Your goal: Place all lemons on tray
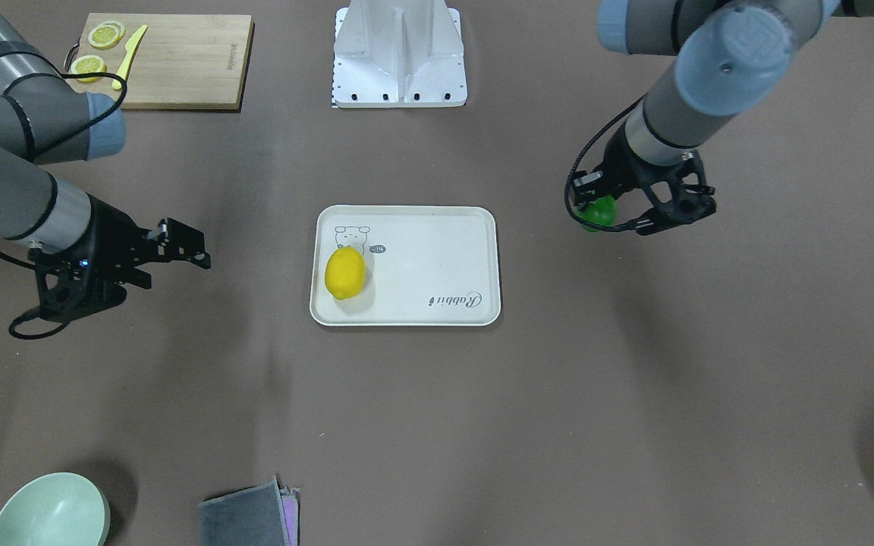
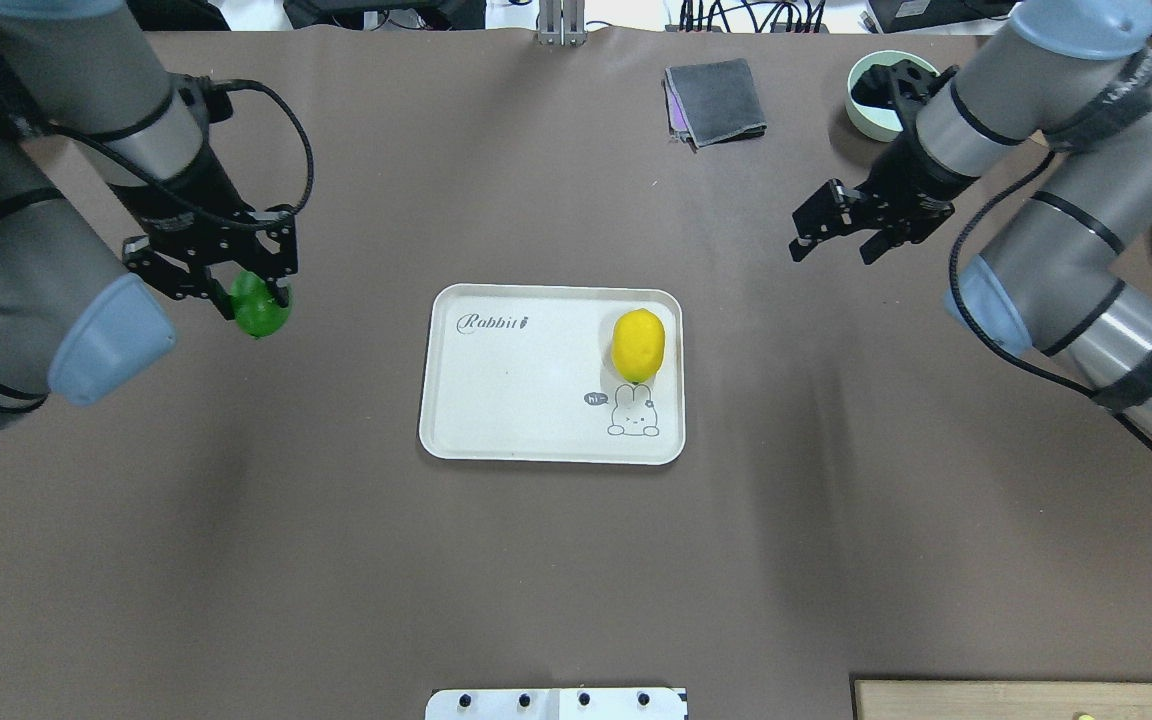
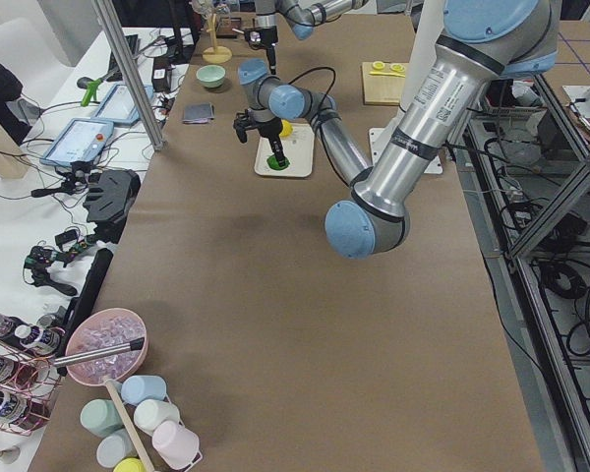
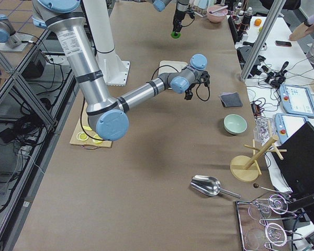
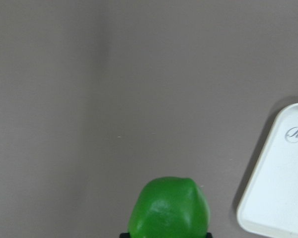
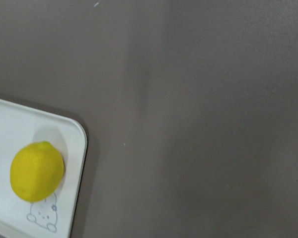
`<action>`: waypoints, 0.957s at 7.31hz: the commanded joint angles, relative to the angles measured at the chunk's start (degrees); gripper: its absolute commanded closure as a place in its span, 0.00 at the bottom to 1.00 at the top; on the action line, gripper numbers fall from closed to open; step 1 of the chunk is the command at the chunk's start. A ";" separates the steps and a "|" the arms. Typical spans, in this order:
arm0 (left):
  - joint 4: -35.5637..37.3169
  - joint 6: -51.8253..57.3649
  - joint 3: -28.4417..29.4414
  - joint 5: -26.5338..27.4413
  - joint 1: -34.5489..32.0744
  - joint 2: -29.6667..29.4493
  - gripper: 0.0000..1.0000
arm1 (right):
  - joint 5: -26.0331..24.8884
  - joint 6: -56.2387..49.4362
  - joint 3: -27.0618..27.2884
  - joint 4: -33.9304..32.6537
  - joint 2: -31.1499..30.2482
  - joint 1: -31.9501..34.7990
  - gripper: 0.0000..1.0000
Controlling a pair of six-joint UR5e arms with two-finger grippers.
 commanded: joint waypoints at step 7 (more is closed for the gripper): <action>-16.41 -14.67 20.55 15.66 11.31 -13.78 1.00 | -5.27 -26.52 8.92 -18.49 -16.89 17.10 0.02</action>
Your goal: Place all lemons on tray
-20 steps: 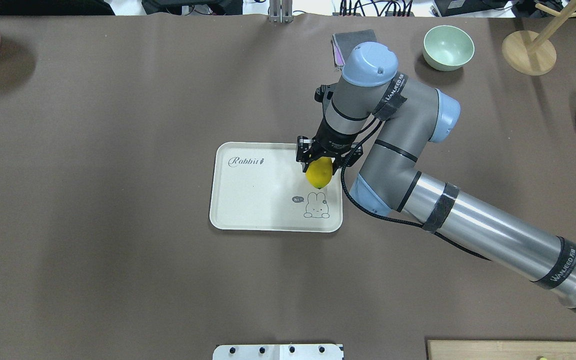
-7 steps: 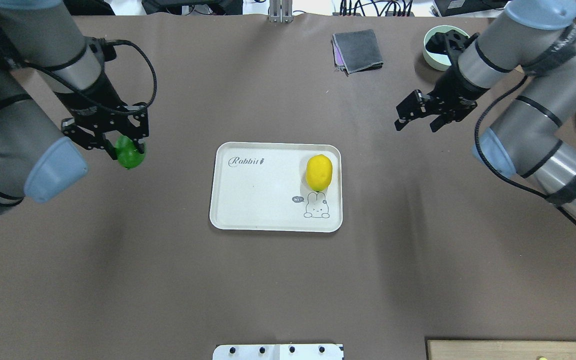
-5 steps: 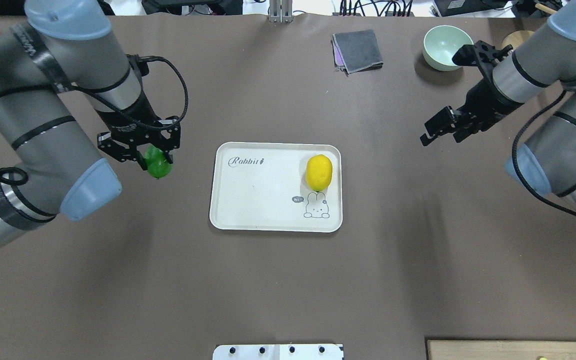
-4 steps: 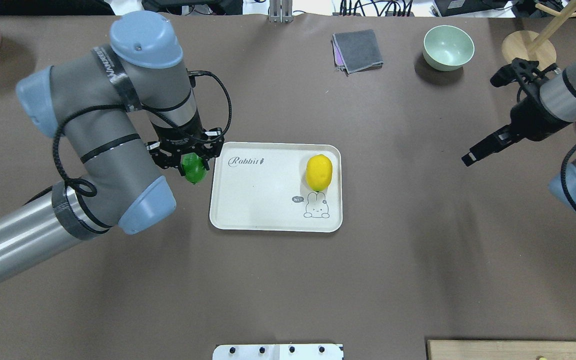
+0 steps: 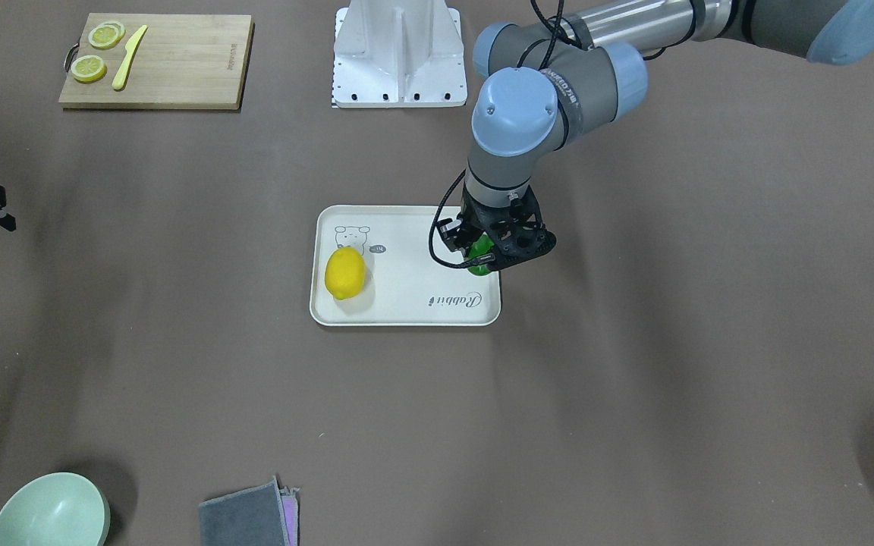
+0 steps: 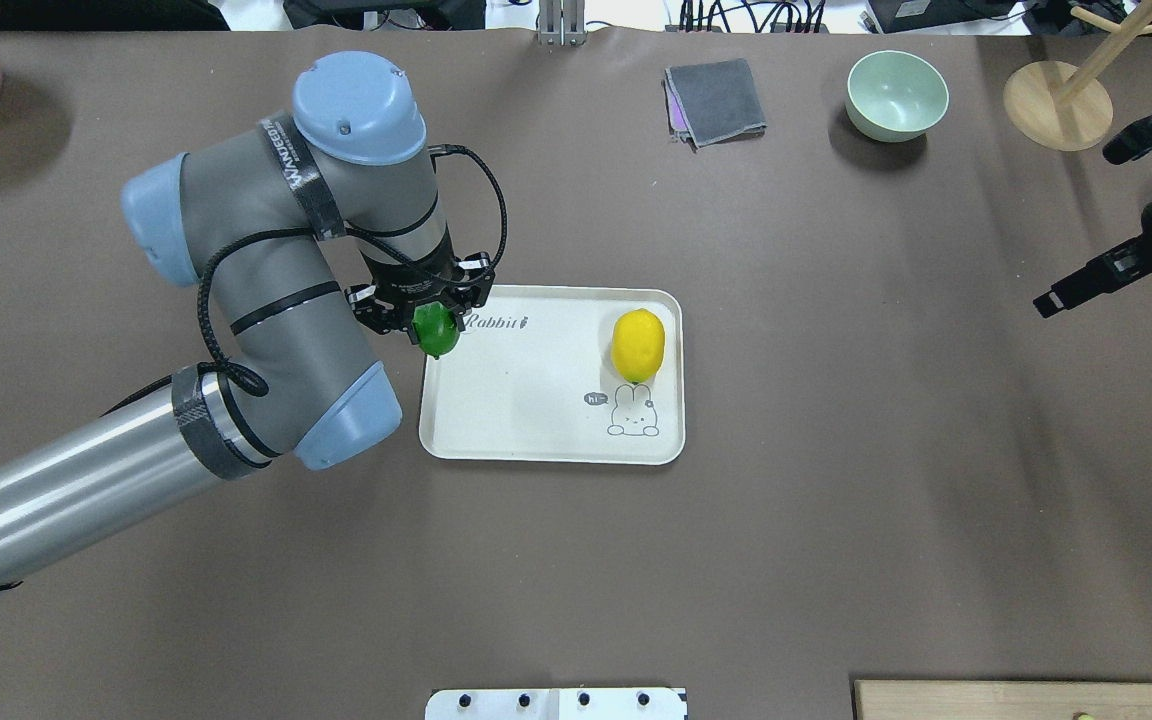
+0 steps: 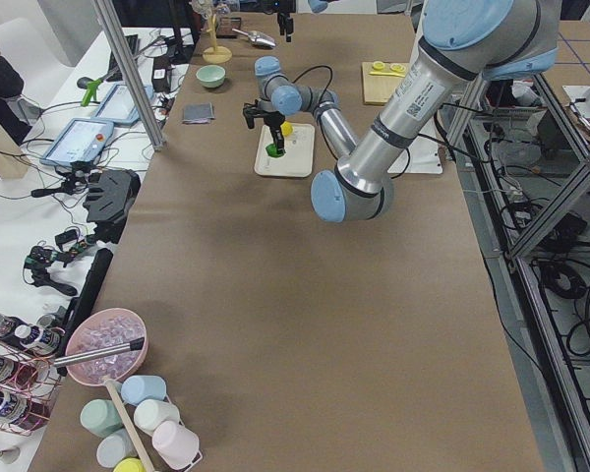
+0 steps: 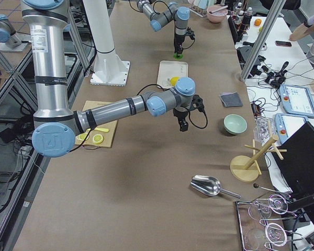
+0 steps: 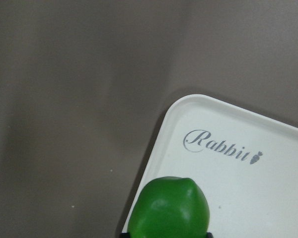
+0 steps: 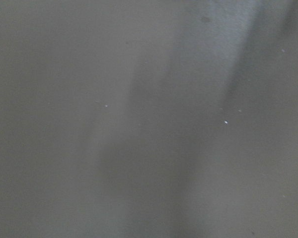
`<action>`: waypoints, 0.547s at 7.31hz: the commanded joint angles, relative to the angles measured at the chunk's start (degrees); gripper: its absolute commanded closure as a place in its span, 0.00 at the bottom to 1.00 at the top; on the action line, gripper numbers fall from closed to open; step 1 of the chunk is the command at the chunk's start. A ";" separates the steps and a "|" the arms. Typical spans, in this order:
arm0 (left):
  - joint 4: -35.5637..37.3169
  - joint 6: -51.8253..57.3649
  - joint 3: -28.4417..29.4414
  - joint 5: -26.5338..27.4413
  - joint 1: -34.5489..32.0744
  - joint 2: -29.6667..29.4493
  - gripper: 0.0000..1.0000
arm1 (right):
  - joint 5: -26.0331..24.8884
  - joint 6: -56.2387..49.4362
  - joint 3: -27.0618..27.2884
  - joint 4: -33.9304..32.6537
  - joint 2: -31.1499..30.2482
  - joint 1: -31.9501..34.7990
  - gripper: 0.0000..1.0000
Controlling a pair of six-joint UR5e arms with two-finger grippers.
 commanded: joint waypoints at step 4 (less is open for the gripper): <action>-6.14 -3.21 4.63 4.94 4.37 -1.00 0.77 | -0.29 -5.18 0.06 -16.16 -0.35 13.61 0.02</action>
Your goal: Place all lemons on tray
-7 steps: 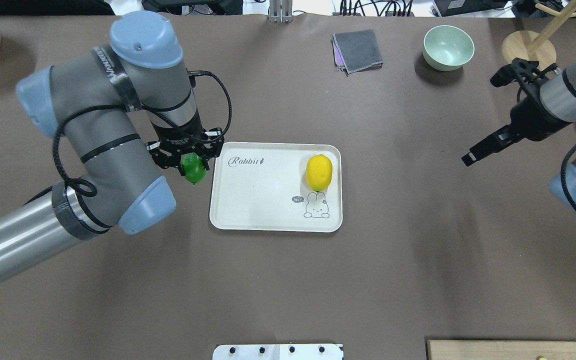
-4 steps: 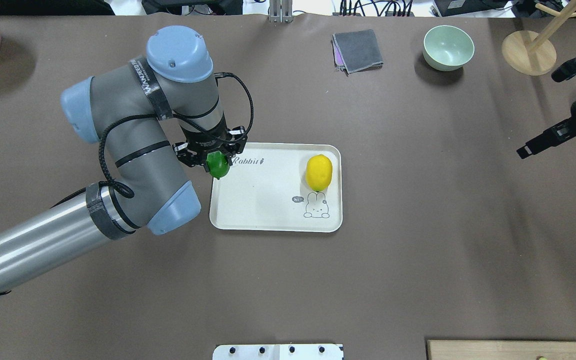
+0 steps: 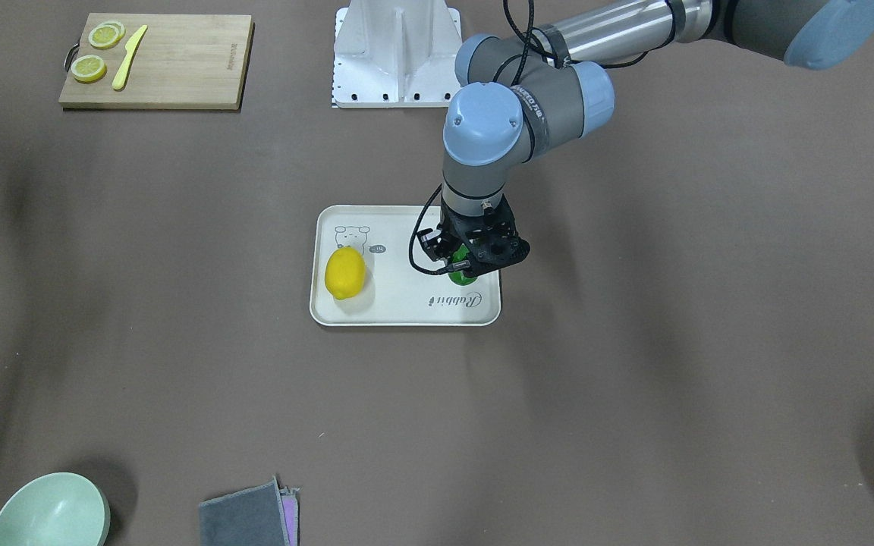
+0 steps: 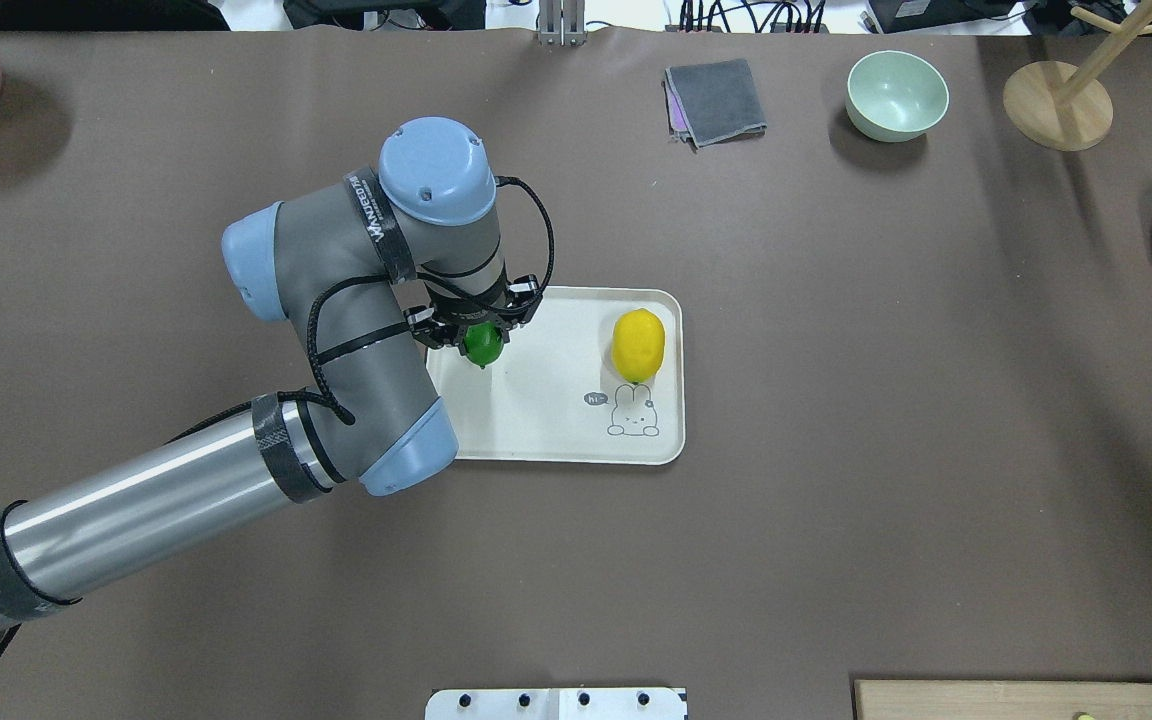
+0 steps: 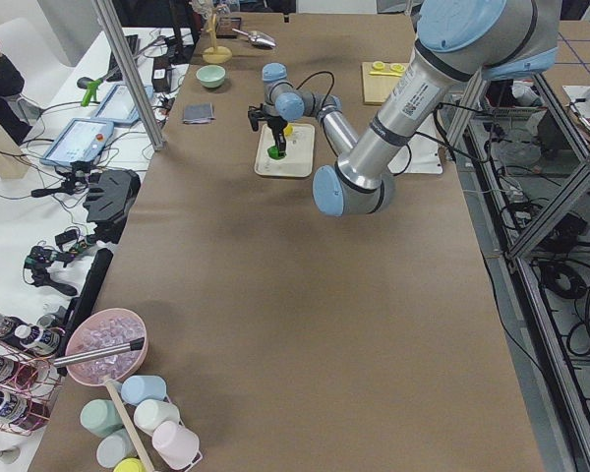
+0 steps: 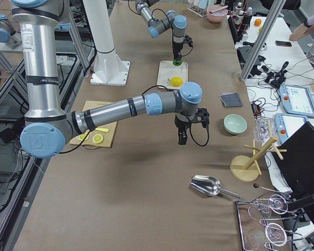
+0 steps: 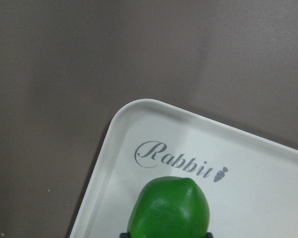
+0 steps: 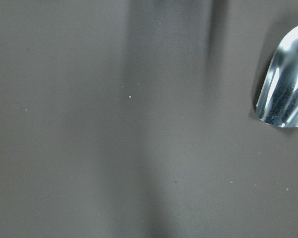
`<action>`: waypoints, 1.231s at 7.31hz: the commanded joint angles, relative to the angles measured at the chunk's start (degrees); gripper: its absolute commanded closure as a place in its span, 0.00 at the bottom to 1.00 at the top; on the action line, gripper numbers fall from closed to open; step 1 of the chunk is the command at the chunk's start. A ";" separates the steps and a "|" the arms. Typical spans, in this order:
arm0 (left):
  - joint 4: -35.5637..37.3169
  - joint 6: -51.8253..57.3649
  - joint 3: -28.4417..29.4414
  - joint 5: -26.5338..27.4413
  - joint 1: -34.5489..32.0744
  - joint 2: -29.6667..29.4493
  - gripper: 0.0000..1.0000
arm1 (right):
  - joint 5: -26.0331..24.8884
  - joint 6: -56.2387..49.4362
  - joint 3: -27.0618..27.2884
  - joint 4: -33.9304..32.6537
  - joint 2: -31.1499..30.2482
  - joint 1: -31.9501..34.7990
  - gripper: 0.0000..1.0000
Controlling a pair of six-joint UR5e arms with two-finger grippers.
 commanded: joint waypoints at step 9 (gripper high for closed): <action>11.69 5.40 -12.22 0.63 -0.06 3.67 0.02 | -1.46 -6.85 -7.79 3.45 -5.02 9.34 0.01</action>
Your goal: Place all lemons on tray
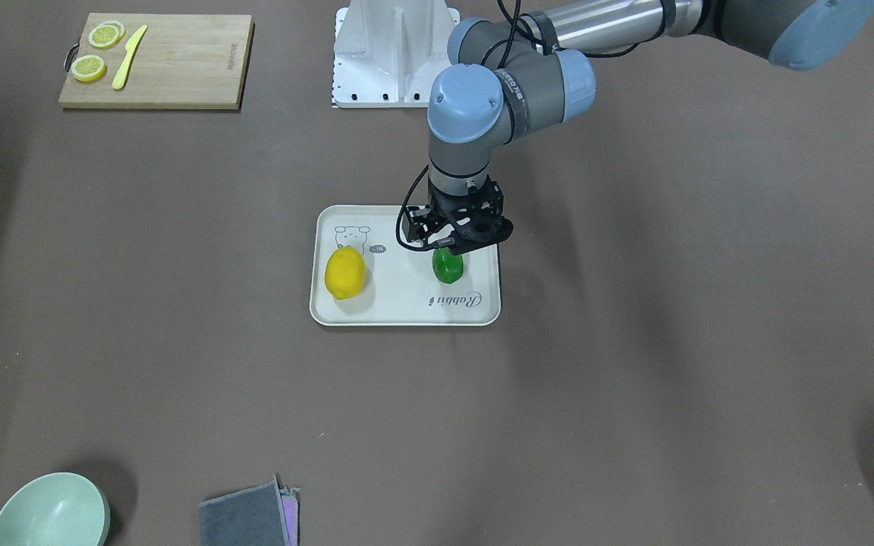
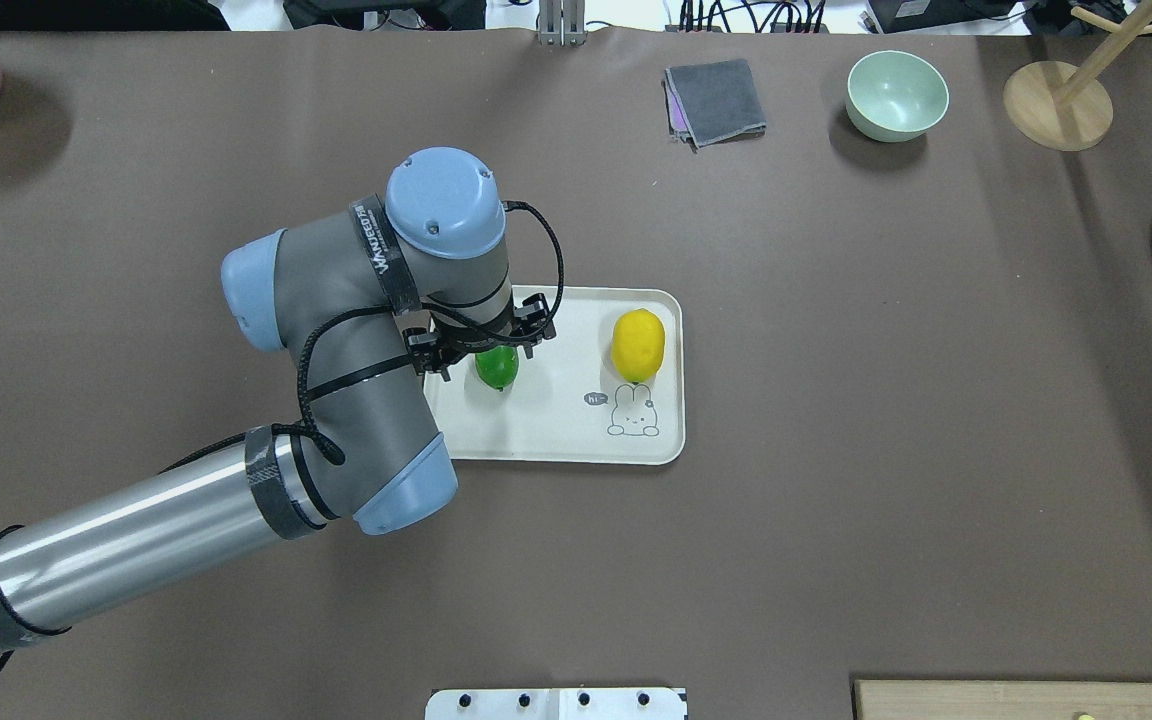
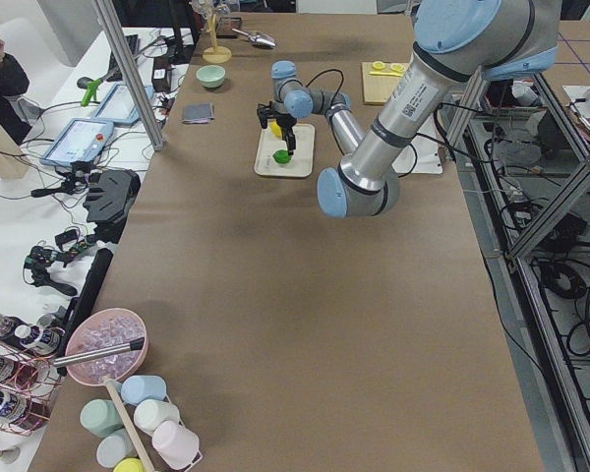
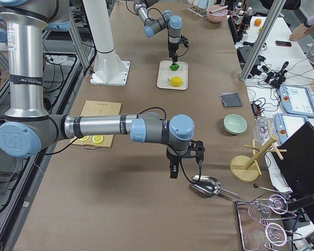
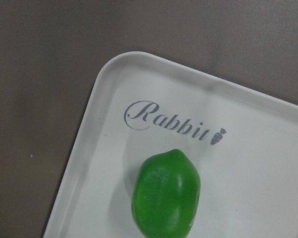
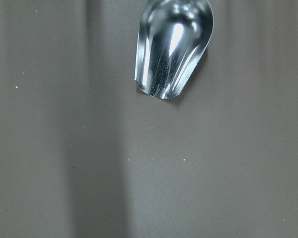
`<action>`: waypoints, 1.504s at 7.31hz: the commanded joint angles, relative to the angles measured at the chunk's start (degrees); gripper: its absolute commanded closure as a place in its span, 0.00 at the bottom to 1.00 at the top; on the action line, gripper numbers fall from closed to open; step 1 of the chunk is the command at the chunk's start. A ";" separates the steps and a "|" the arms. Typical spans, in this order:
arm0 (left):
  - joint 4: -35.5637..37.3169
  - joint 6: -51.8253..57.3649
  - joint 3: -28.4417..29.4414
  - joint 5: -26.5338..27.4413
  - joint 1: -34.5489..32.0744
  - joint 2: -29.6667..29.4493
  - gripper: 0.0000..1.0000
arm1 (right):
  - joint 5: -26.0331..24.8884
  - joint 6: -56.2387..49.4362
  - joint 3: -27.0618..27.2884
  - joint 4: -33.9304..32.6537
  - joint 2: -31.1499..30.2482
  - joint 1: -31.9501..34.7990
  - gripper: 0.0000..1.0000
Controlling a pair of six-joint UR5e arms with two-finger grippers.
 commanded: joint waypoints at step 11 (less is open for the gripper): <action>-9.45 55.41 -17.71 -19.18 -33.17 48.41 0.02 | 0.38 0.19 0.89 0.14 -0.79 0.63 0.01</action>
